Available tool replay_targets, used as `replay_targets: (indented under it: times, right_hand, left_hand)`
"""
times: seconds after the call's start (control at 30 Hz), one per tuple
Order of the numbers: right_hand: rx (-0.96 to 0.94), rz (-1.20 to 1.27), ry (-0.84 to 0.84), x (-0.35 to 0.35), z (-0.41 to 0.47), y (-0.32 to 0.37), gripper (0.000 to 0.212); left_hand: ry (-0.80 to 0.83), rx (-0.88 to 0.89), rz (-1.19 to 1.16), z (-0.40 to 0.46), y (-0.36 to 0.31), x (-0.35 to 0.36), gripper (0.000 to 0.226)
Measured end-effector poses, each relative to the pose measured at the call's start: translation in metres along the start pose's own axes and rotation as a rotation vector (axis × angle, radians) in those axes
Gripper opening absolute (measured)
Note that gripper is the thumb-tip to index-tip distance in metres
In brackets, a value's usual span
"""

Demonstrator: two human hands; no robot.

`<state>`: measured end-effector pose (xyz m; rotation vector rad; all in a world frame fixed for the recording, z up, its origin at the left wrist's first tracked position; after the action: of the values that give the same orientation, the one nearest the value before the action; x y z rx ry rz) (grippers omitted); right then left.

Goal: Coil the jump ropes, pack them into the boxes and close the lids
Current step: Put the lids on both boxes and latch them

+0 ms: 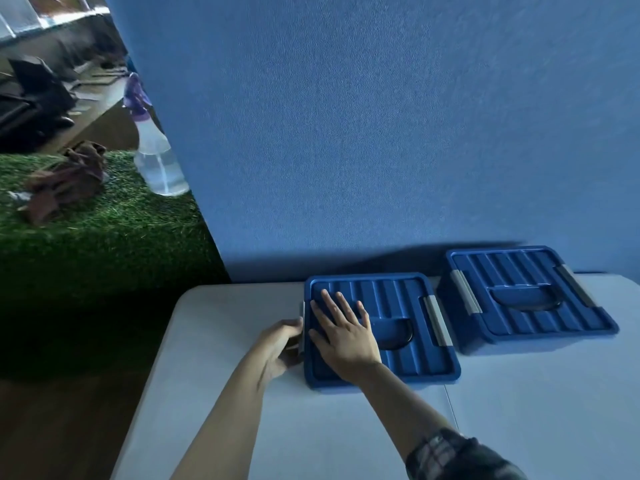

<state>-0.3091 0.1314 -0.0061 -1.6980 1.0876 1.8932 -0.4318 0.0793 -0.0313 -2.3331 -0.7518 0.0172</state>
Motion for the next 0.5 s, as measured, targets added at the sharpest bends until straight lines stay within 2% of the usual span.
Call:
replay_targets:
  times: [0.07,0.17,0.23,0.3,0.5]
  right_hand:
    - [-0.015,-0.013,0.021,0.000,-0.001,0.000,0.076]
    - [-0.024,-0.026,0.045,-0.003,-0.004,0.000,0.096]
    - [-0.026,-0.042,0.055,-0.004,-0.006,-0.001,0.106]
    - [-0.031,-0.049,0.063,-0.005,-0.009,-0.002,0.107]
    - [-0.041,-0.044,0.052,-0.005,-0.013,-0.002,0.104]
  left_hand:
    - [-0.034,0.047,0.044,0.000,-0.002,-0.002,0.010]
    - [-0.051,0.102,0.104,0.003,-0.004,-0.003,0.032]
    - [-0.073,0.128,0.138,0.004,-0.003,-0.004,0.025]
    - [-0.069,0.101,0.091,0.004,0.002,-0.004,0.011]
    - [-0.027,0.102,0.008,0.002,0.006,0.002,0.019]
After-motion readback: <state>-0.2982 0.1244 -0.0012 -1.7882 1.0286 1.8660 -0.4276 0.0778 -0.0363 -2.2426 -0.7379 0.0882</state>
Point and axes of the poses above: each hand's wrist, its own z-axis towards the middle knuckle, its own x-axis out of the palm, y = z × x, the point moved 5 cm from there along z, towards the middle knuckle, and after that the axes turned 4 degrees about -x, right-handed, at the moved point
